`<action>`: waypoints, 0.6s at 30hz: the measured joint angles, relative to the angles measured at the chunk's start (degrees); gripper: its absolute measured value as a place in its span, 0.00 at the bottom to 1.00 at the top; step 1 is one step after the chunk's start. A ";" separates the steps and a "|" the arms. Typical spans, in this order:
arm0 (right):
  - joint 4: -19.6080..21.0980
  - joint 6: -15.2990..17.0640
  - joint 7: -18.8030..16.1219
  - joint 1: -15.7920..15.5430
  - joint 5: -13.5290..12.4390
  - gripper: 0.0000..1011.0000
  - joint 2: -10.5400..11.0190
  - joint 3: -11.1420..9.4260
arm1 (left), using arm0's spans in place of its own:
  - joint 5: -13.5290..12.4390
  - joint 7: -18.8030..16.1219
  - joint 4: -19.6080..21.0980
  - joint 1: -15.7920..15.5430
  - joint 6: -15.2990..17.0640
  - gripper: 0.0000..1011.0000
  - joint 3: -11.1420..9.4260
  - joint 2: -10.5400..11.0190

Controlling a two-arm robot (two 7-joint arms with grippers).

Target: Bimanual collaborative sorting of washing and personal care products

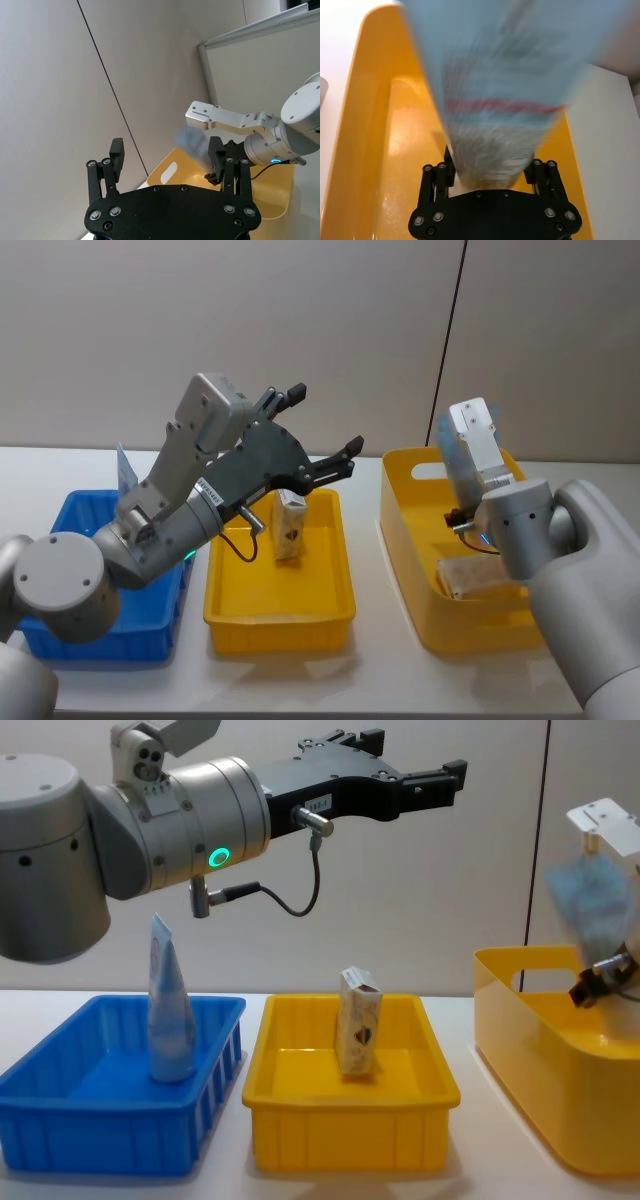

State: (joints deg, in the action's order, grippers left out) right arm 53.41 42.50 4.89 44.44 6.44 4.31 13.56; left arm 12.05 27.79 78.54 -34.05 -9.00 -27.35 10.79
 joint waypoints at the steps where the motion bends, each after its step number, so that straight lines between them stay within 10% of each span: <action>1: -0.41 0.26 0.00 0.28 0.10 0.74 -0.03 0.01 | 0.00 0.00 0.00 0.00 0.00 0.99 0.00 0.00; 10: -1.59 1.20 -0.19 1.13 0.67 0.98 -0.05 0.01 | 0.00 0.00 0.00 0.00 0.00 0.99 0.00 0.00; 18: -0.62 1.56 -0.55 0.87 1.06 0.99 0.06 -0.19 | 0.00 0.00 0.00 0.00 0.00 0.99 0.00 0.00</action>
State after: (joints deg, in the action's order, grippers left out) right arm 52.79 44.06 4.34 45.31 7.50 4.37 13.37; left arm 12.05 27.79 78.54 -34.05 -9.00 -27.35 10.78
